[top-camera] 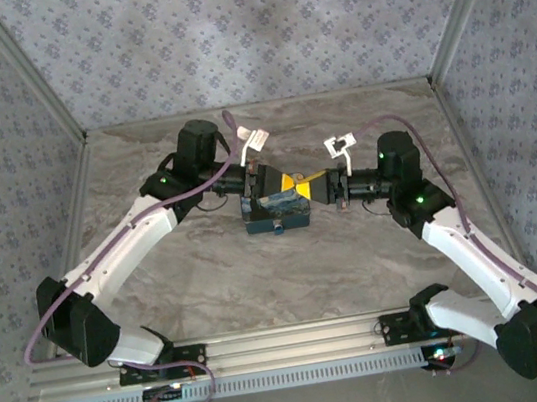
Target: Unlock the padlock with the key
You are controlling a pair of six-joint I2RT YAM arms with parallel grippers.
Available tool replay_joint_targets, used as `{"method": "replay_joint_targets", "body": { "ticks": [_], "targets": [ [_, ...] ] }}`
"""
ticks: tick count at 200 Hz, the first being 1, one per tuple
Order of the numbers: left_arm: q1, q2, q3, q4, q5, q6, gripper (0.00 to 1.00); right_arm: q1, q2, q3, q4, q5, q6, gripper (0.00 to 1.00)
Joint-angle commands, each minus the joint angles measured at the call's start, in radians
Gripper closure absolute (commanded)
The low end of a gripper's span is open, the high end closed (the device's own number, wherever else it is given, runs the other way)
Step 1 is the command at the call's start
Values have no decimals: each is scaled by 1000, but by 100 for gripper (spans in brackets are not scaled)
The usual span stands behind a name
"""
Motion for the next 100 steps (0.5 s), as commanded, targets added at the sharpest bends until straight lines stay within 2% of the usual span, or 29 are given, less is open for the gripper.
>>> {"method": "replay_joint_targets", "body": {
  "ticks": [1,5,23,46,56,60,62,85,100],
  "targets": [
    [-3,-24,25,46,-17,-2,62,1,-10,18,-37,33,-23,100],
    [0,-28,21,50,-32,-4,57,-1,-10,17,-37,35,-22,100],
    [13,-72,-25,99,-111,-20,48,-14,-15,12,-38,54,-16,100],
    [37,-146,-113,150,-268,-38,33,-29,-23,11,-57,117,-27,100],
    [40,-180,-165,186,-334,-51,21,-38,-19,16,-69,147,-36,100],
    [42,-194,-189,206,-358,-56,6,-42,-14,19,-71,153,-37,100],
    [43,-201,-200,214,-369,-60,3,-44,-12,20,-72,155,-38,100],
    [47,-264,-312,278,-507,-101,2,-54,27,47,-92,247,-76,100],
    [55,-283,-377,315,-561,-150,2,-54,71,78,-116,331,-109,100]
  ]
}}
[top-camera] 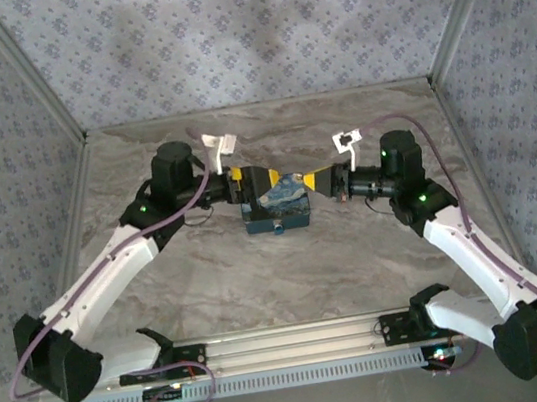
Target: Unlock the padlock with the key
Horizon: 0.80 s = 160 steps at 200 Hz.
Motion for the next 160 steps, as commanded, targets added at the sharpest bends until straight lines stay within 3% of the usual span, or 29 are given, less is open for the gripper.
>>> {"method": "replay_joint_targets", "body": {
  "ticks": [1,23,43,79,130,137,142,160],
  "targets": [
    [12,-34,-81,109,-169,-74,2,-4,54,67,-46,155,-70,100],
    [1,-27,-142,101,-213,-58,10,-2,145,106,-51,281,-100,100],
    [-59,-3,-183,35,-332,-3,14,0,248,162,-59,356,-123,100],
    [-228,50,-349,218,-561,62,11,16,423,270,-84,464,-150,100],
    [-285,255,-394,416,-586,55,11,36,669,466,-148,501,-174,100],
    [-290,280,-403,461,-587,62,9,41,691,483,-150,505,-179,100],
    [-297,298,-410,492,-602,67,2,44,705,494,-150,514,-181,100],
    [-318,364,-407,556,-659,64,2,53,755,528,-150,540,-186,100]
  ]
}}
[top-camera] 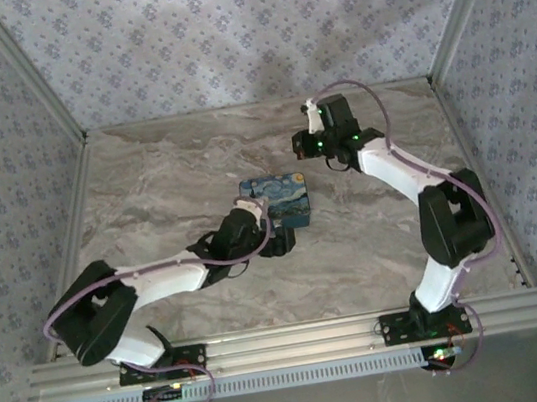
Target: Unlock the padlock with the key
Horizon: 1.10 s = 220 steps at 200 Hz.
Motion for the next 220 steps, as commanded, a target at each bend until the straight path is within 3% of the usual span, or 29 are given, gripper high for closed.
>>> {"method": "replay_joint_targets", "body": {
  "ticks": [1,19,67,167,200,220],
  "targets": [
    [-30,65,1,176,-86,22,2,16,57,65,-37,53,-30,100],
    [-52,121,16,210,-154,29,2,25,103,105,-53,64,-34,100],
    [-54,212,50,269,-170,36,2,33,190,177,-79,93,-55,100],
    [-53,305,90,362,-35,117,12,65,288,219,-113,103,-85,100],
    [-40,335,92,407,30,112,23,83,298,187,-105,105,-81,100],
    [-30,346,79,429,18,94,20,87,298,169,-93,105,-78,100]
  ]
}}
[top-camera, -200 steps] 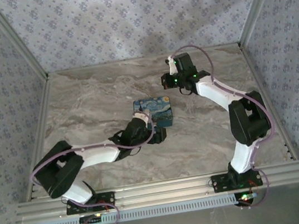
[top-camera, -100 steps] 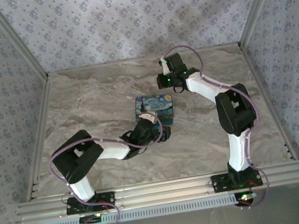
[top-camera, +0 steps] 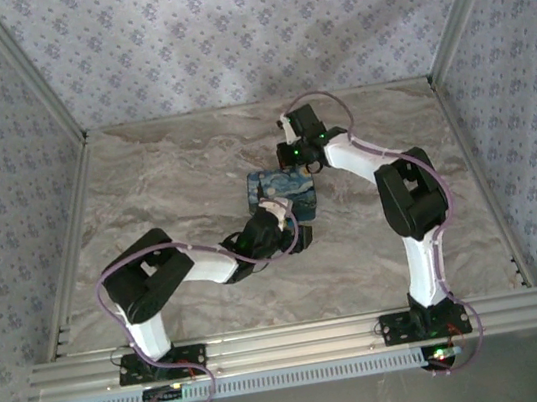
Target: Unlock the padlock with the key
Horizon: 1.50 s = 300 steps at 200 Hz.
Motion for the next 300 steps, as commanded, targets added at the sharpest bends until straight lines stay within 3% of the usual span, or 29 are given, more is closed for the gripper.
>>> {"method": "replay_joint_targets", "body": {
  "ticks": [1,44,79,107,158,178,187,208,264,300],
  "targets": [
    [13,26,-3,75,30,-1,20,11,10,-22,-5,10,-12,100],
    [32,53,-22,112,31,-42,17,14,9,-36,-2,15,-8,100],
    [49,97,-53,242,61,-66,22,19,8,-39,3,12,-6,100],
    [74,136,-95,420,152,-76,31,24,8,-44,5,17,-5,100],
    [85,155,-98,489,244,-70,28,26,7,-57,16,21,1,100],
    [86,168,-92,511,265,-76,41,25,10,-56,17,20,4,100],
    [86,172,-83,495,274,-81,42,26,10,-57,20,18,7,100],
    [77,167,-77,442,212,-84,33,28,8,-61,24,19,9,100],
    [9,137,-28,315,-13,-50,32,29,-2,-88,44,21,18,100],
    [1,171,-14,408,38,-59,39,30,-1,-91,47,20,21,100]
  ]
}}
